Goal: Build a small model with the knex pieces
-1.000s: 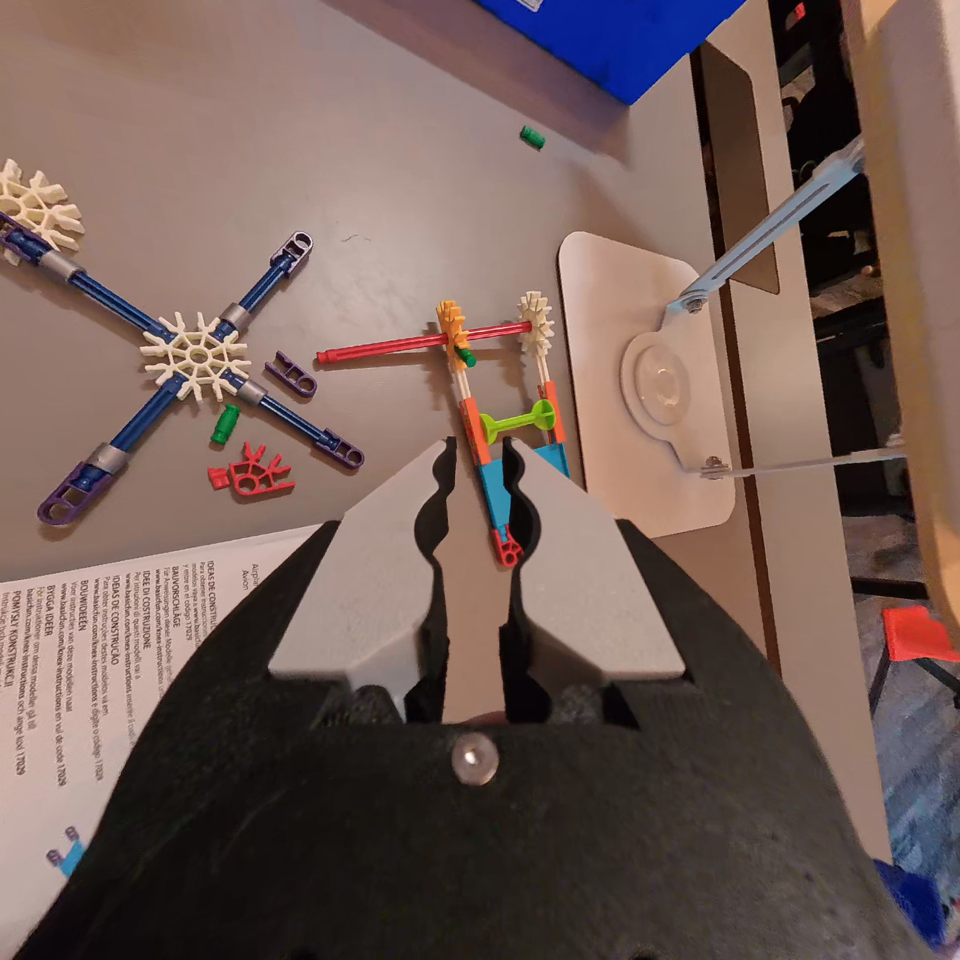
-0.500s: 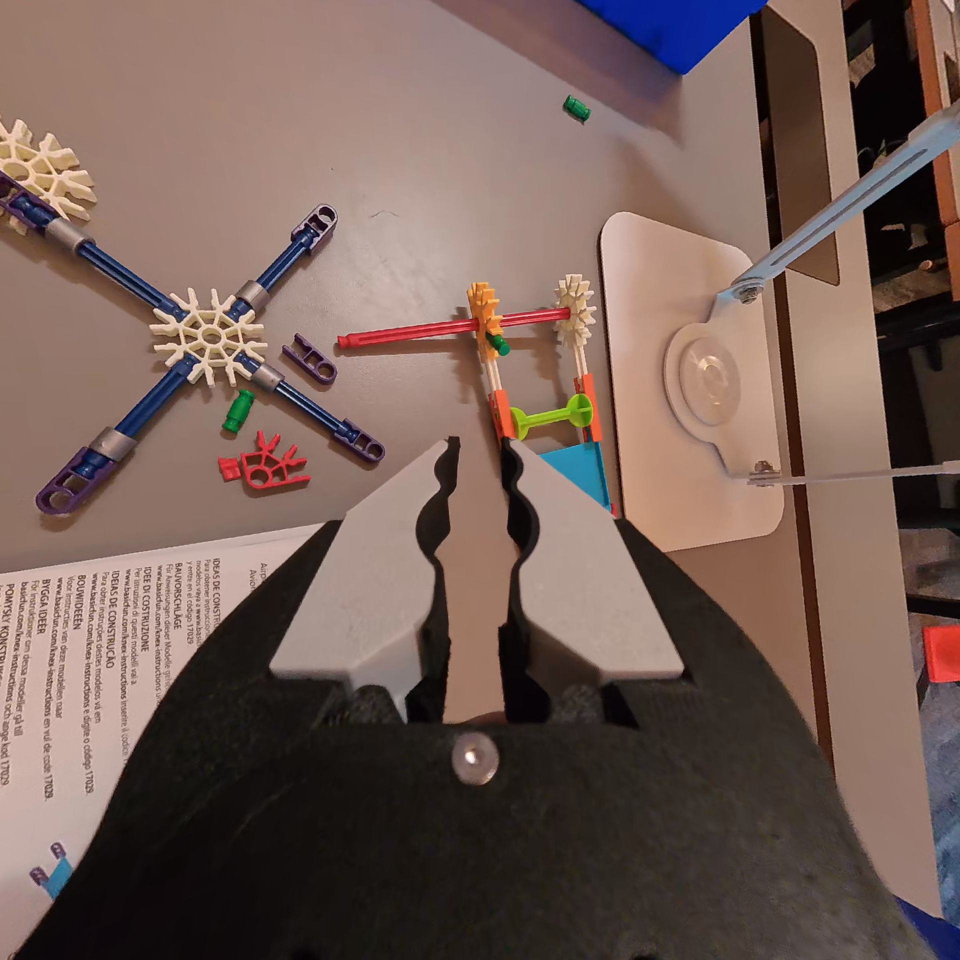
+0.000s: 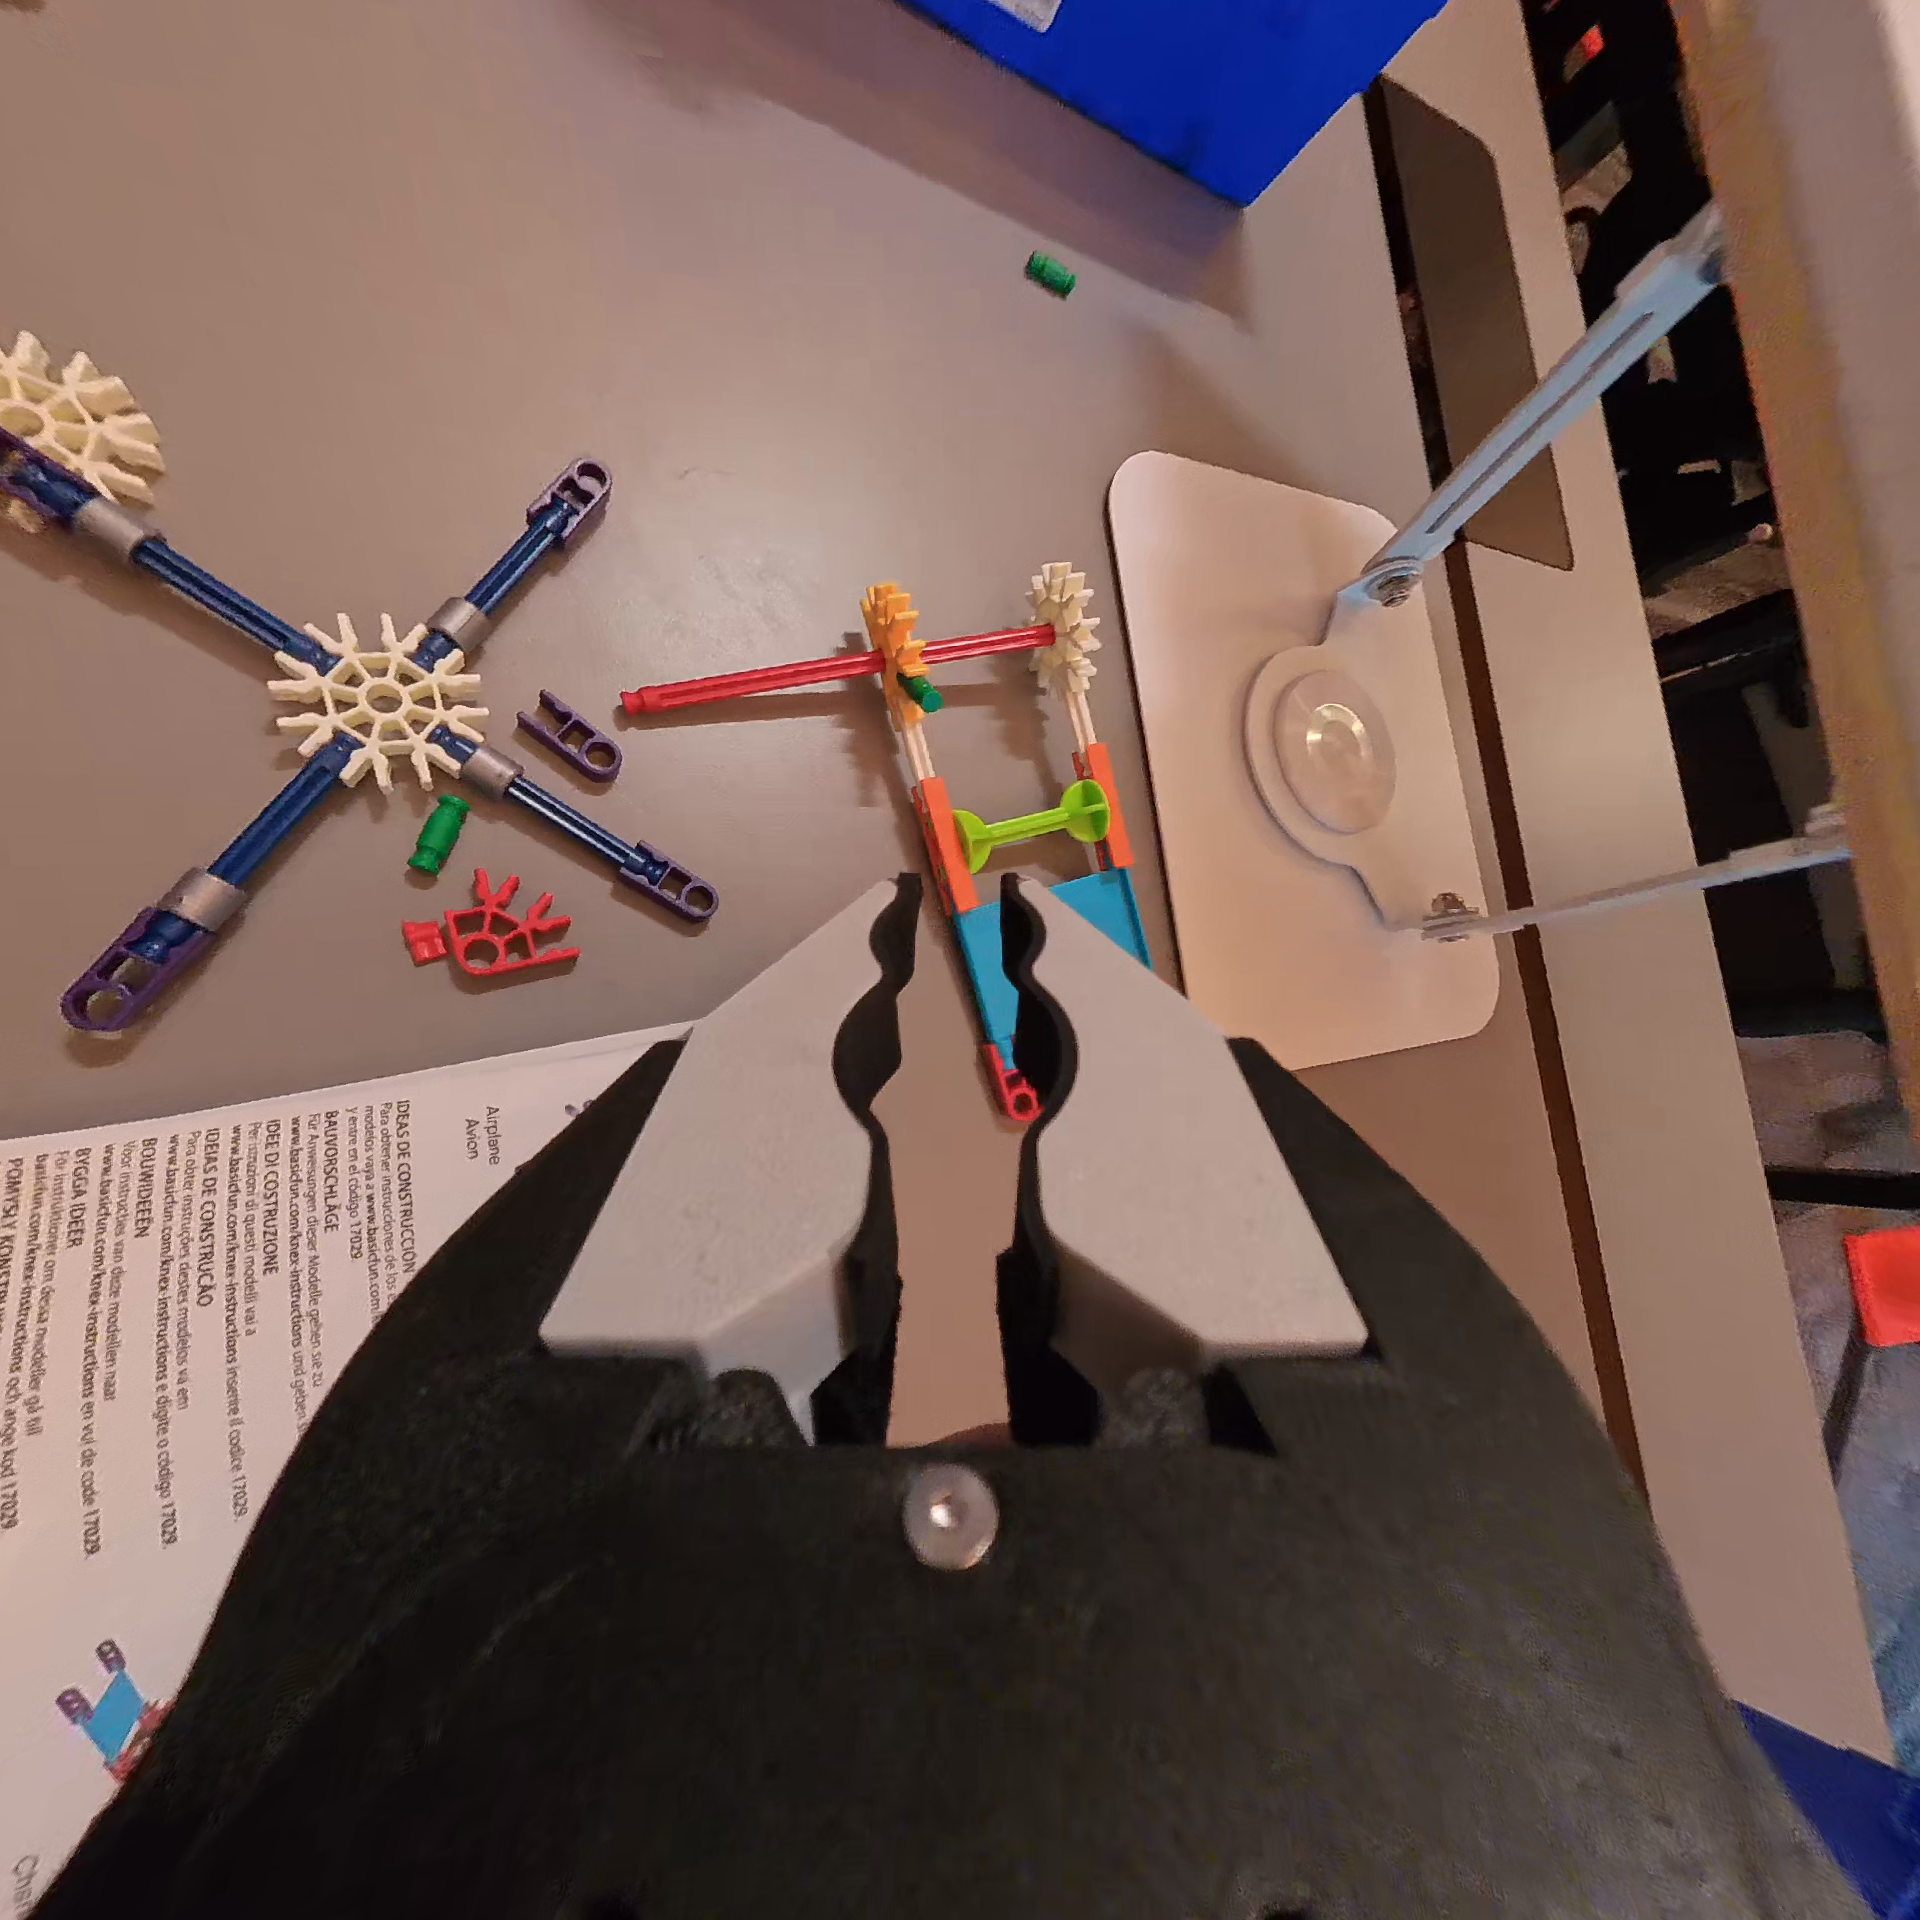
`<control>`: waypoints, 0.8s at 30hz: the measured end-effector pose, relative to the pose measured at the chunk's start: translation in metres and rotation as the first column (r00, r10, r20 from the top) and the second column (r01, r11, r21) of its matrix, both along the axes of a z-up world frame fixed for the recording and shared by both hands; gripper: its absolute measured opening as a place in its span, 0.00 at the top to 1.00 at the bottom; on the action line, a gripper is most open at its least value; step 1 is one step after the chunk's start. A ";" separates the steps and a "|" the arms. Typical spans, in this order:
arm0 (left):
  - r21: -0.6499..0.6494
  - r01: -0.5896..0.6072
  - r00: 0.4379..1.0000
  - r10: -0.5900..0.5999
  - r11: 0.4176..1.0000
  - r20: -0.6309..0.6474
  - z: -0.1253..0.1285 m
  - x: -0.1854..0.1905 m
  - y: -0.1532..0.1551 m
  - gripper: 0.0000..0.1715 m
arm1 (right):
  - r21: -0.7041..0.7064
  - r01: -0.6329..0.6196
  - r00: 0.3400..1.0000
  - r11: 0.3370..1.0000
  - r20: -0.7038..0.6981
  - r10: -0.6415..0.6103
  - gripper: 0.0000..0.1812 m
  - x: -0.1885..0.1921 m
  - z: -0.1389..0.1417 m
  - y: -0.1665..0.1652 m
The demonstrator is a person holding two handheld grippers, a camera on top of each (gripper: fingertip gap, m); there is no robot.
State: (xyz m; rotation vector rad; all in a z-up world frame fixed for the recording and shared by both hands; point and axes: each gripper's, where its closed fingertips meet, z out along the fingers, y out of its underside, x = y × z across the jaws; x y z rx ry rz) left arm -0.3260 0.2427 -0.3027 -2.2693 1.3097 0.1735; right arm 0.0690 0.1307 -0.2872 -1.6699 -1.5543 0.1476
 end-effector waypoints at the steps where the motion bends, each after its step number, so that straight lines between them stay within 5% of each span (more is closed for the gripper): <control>1: 0.064 0.002 0.999 -0.004 0.998 0.035 0.019 0.008 0.000 0.98 | 0.003 0.006 1.000 1.000 -0.019 -0.006 0.92 0.001 0.004 0.002; 5: 0.281 0.080 0.977 -0.132 0.956 0.170 0.093 0.068 -0.021 0.98 | 0.000 0.023 0.997 1.000 -0.071 -0.023 0.91 0.005 0.015 0.008; 9: 0.387 0.218 0.919 -0.322 0.896 0.228 0.121 0.156 -0.062 0.98 | 0.001 0.005 0.995 1.000 -0.095 -0.005 0.91 -0.001 0.028 0.012; 13: 0.461 0.249 0.837 -0.429 0.852 0.341 0.126 0.236 -0.089 0.98 | 0.041 -0.050 0.996 0.998 -0.070 0.053 0.90 -0.019 0.047 0.015; 17: 0.475 0.282 0.771 -0.492 0.833 0.404 0.104 0.296 -0.104 0.98 | 0.059 -0.124 0.991 0.991 -0.036 0.126 0.89 -0.048 0.066 0.021; 24: 0.507 0.259 0.718 -0.515 0.822 0.469 0.076 0.321 -0.093 0.98 | 0.010 -0.221 0.975 0.975 0.038 0.220 0.85 -0.076 0.052 0.024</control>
